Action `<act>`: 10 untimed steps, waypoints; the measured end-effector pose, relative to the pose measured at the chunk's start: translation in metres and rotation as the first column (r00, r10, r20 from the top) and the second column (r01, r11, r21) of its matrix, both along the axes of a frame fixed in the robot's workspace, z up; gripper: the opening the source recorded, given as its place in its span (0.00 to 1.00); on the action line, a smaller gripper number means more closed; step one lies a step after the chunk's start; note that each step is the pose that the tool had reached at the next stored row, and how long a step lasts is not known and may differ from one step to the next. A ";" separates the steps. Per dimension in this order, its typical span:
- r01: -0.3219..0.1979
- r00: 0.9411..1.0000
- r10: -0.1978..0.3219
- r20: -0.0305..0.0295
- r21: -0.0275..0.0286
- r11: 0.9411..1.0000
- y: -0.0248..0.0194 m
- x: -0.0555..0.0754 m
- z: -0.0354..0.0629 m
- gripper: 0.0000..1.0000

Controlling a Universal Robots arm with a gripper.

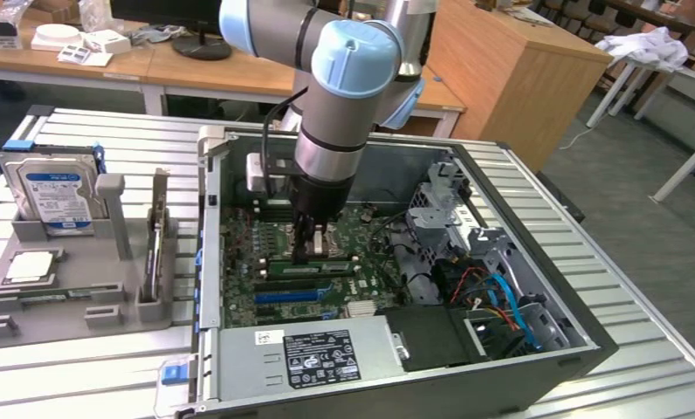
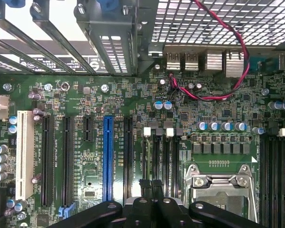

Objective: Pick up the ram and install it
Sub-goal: 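Press down the ram until it locks into place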

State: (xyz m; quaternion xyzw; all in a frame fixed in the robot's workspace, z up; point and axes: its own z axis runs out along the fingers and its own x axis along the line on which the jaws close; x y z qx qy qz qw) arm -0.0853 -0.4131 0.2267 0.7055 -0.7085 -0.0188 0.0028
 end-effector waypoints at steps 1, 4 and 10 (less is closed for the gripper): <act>0.000 1.000 0.000 0.000 0.000 1.000 0.0000 0.000 0.0000 0.10; 0.000 1.000 0.000 0.000 0.000 1.000 0.0000 0.000 -0.0001 0.10; 0.000 1.000 0.000 0.000 0.000 1.000 0.0000 0.000 -0.0009 0.10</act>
